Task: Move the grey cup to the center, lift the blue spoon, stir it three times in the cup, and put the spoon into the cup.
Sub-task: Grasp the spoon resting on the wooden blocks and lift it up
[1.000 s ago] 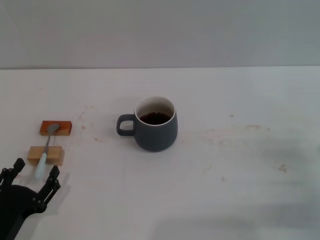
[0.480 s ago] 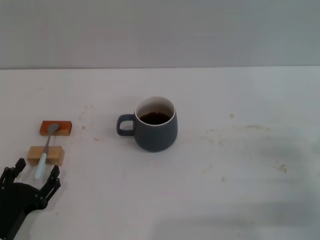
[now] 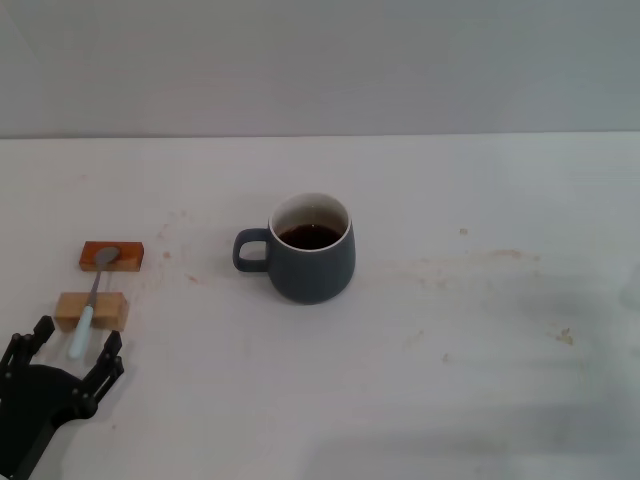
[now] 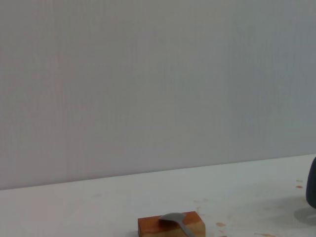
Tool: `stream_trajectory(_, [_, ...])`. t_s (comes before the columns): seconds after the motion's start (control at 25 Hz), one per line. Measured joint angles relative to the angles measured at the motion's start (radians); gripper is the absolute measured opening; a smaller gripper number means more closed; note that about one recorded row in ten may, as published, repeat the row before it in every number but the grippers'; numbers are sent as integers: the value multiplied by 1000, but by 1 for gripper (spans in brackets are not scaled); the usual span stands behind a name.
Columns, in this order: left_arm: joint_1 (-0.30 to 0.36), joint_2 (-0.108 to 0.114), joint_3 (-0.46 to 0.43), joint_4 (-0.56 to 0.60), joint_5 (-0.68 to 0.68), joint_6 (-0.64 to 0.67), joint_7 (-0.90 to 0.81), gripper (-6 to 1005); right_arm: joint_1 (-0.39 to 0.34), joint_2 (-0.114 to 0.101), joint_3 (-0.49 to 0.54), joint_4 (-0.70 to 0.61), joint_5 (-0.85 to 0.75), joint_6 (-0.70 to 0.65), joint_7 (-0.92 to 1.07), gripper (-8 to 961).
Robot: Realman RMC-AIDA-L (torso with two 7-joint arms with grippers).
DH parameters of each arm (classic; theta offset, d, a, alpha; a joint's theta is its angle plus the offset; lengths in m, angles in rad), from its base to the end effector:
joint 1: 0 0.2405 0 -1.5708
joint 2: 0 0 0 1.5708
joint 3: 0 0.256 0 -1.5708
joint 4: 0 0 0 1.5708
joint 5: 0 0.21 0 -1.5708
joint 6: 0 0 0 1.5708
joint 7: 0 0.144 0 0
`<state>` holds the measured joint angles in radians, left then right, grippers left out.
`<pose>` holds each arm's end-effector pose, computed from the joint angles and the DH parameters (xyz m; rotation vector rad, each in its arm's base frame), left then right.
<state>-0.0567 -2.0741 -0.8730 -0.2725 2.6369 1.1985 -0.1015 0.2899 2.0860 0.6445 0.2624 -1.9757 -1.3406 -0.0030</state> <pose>-0.3740 0.2040 -0.0495 -1.7615 -0.6147 -0.5379 0.3403 0.2820 -0.0077 -1.4114 0.5085 0.7014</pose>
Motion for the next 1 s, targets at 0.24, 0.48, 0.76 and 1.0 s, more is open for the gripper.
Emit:
stream_trajectory(0.24, [-1, 0, 2, -1, 0, -1, -3, 813, -6, 0, 1, 11, 0, 0, 0, -1])
stream_trajectory(0.48, [-5, 0, -1, 0, 0, -6, -9, 683, -8, -1, 0, 12, 0, -1, 0, -1])
stream_trajectory(0.76, [-14, 0, 3, 1, 0, -12, -9, 578, -6, -1, 0, 12, 0, 0, 0, -2])
stream_trajectory(1.0, [-14, 0, 2, -1, 0, -12, -11, 551, -5, -1, 0, 12, 0, 0, 0, -2])
